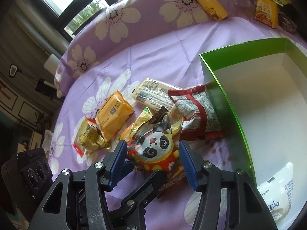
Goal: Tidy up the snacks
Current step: 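Grasp the orange panda-print bag with the right gripper, then lift the panda bag and lower it into the green box, opening the right gripper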
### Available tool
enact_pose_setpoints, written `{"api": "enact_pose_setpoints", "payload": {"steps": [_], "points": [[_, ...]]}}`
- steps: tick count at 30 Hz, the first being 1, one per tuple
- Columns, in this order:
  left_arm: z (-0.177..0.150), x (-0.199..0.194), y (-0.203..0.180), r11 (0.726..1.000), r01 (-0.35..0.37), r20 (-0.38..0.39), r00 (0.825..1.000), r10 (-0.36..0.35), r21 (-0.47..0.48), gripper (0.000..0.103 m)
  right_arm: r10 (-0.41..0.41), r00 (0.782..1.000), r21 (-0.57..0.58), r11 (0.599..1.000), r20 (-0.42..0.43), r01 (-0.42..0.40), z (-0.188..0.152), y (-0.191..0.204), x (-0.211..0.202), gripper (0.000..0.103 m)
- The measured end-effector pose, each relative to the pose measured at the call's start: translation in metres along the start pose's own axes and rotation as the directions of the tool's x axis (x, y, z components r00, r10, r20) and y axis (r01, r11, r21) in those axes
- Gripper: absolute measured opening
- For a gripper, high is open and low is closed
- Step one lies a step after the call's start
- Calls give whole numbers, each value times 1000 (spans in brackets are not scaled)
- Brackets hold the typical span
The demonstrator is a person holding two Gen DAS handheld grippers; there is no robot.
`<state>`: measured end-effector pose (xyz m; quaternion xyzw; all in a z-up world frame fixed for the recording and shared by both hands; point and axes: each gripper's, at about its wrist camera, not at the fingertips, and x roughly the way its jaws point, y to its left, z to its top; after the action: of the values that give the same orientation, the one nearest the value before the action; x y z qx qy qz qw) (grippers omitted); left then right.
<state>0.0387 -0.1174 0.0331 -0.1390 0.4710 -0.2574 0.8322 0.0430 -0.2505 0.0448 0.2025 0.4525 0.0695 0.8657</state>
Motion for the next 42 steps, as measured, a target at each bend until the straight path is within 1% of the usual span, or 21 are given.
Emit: {"api": "enact_pose_setpoints", "payload": {"steps": [2, 4, 5, 6, 8, 9, 10, 13, 16, 19, 20, 22, 23, 25, 27, 29, 30, 33, 34, 38, 42], "points": [[0, 0, 0, 1000, 1, 5, 1000, -1, 2, 60, -17, 1000, -16, 1000, -2, 17, -1, 2, 2, 59], [0, -2, 1, 1000, 4, 10, 1000, -4, -2, 46, -31, 999, -30, 999, -18, 31, -2, 4, 6, 59], [0, -4, 0, 1000, 9, 13, 1000, -9, 1, 44, -24, 999, -23, 999, -37, 23, -3, 2, 9, 59], [-1, -7, -1, 1000, 14, 22, 1000, -14, 8, 35, -15, 999, -9, 1000, -47, 15, -4, 0, 10, 59], [-3, -13, -5, 1000, -5, 37, 999, 4, 30, 29, 3, 998, 6, 1000, -56, -3, -6, -1, 9, 59], [-4, -15, -6, 999, 5, 38, 999, -7, 35, 19, 14, 998, 2, 1000, -54, -14, -7, -1, 8, 59], [-5, -17, -8, 999, 24, 33, 999, -25, 37, 14, 32, 998, -7, 999, -58, -32, -9, 1, 6, 59], [-11, -22, -9, 999, -4, 23, 1000, 3, 49, 15, 65, 995, -12, 998, -72, -66, -16, 7, 3, 59], [-16, -28, 0, 1000, 11, 6, 1000, -11, 15, 15, 81, 992, -31, 996, -94, -84, -24, 13, 0, 59], [-22, -38, 9, 1000, 5, -5, 1000, -5, -2, 15, 130, 985, -38, 990, -112, -135, -30, 18, -3, 59], [-24, -39, 12, 1000, 0, -15, 1000, 0, -6, 15, 160, 980, -32, 986, -121, -165, -32, 19, -3, 58], [-29, -44, 18, 1000, -24, -20, 999, 24, -15, 15, 266, 950, 0, 963, -163, -269, -35, 22, 0, 58], [-32, -46, 21, 999, -41, -19, 999, 40, -18, 15, 285, 943, 5, 957, -172, -289, -37, 25, 1, 58], [-34, -50, 29, 997, -65, -12, 998, 65, -36, 17, 243, 957, -13, 969, -155, -248, -38, 29, -1, 58], [-34, -52, 37, 996, -61, -8, 998, 61, -61, 19, 188, 973, -30, 981, -131, -193, -37, 29, -3, 58], [-31, -54, 41, 996, -49, 1, 999, 49, -74, 21, 171, 979, -22, 984, -114, -175, -35, 24, -5, 58], [-30, -55, 39, 997, -40, 13, 999, 41, -68, 26, 173, 980, -16, 984, -100, -176, -33, 19, -8, 58], [-27, -53, 31, 999, -26, 45, 999, 28, -31, 55, 168, 984, -5, 986, -59, -169, -28, 10, -13, 58], [-24, -50, 28, 1000, -21, 51, 998, 22, -17, 58, 173, 984, -1, 985, -49, -174, -26, 7, -13, 58], [-16, -31, 25, 1000, -16, 29, 999, 16, -1, 58, 213, 976, 22, 977, -49, -212, -19, 4, -4, 58], [-11, -20, 28, 999, 41, 12, 999, -41, -24, 58, 223, 972, 31, 975, -72, -221, -15, 4, 10, 58]]}}
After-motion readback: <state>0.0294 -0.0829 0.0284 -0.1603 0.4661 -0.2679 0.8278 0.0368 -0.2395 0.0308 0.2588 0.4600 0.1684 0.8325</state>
